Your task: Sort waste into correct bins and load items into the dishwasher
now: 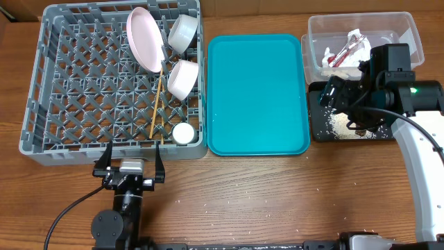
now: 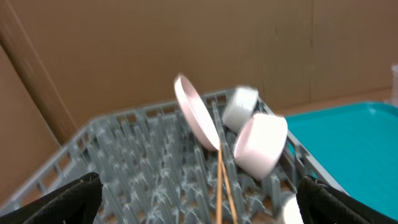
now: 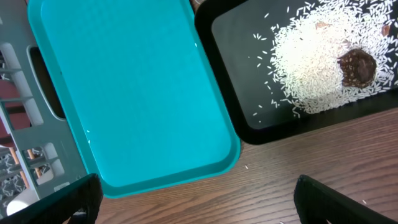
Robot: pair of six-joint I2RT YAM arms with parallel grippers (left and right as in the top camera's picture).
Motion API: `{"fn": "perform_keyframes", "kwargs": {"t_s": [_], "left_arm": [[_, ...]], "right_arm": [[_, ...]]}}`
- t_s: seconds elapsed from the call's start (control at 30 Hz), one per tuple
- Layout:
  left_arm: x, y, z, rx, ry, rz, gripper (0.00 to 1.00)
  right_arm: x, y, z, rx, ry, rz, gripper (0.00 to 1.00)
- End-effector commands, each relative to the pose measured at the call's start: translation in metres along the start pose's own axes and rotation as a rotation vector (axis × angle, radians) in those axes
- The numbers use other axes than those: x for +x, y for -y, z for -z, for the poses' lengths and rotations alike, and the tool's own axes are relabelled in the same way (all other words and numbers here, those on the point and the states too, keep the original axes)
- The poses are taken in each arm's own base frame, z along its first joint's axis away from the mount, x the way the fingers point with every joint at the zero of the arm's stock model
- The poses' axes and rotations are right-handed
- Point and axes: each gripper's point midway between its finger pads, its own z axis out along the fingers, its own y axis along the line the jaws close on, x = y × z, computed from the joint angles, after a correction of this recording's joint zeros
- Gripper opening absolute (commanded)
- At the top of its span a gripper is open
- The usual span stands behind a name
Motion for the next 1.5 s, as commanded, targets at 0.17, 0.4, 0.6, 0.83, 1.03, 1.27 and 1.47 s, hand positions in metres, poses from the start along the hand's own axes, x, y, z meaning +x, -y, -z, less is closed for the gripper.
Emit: {"fn": "perform_keyframes", "kwargs": {"t_s": [0.17, 0.4, 0.6, 0.83, 1.03, 1.27, 1.47], "left_arm": [[0.027, 0.006, -0.007, 0.009, 0.006, -0.057, 1.0], [0.054, 0.019, -0.008, 0.07, -0.068, -0.054, 1.0], [0.061, 0.021, -0.007, 0.074, -0.101, 0.027, 1.0], [0.061, 0.021, -0.007, 0.073, -0.101, 0.027, 1.0], [0.061, 0.021, -0.007, 0.073, -0.101, 0.027, 1.0], [0.061, 0.021, -0.007, 0.074, -0.101, 0.027, 1.0], [0.061, 0.021, -0.007, 0.073, -0.101, 0.027, 1.0]], "right_arm": [[-0.002, 0.0, 0.0, 0.006, 0.01, 0.007, 1.0], [-0.002, 0.0, 0.0, 0.006, 0.01, 0.007, 1.0], [-0.002, 0.0, 0.0, 0.006, 0.01, 0.007, 1.0], [-0.002, 0.0, 0.0, 0.006, 0.01, 0.007, 1.0], [-0.002, 0.0, 0.0, 0.006, 0.01, 0.007, 1.0], [-0.002, 0.0, 0.0, 0.006, 0.01, 0.007, 1.0], [-0.002, 0.0, 0.0, 0.006, 0.01, 0.007, 1.0]]}}
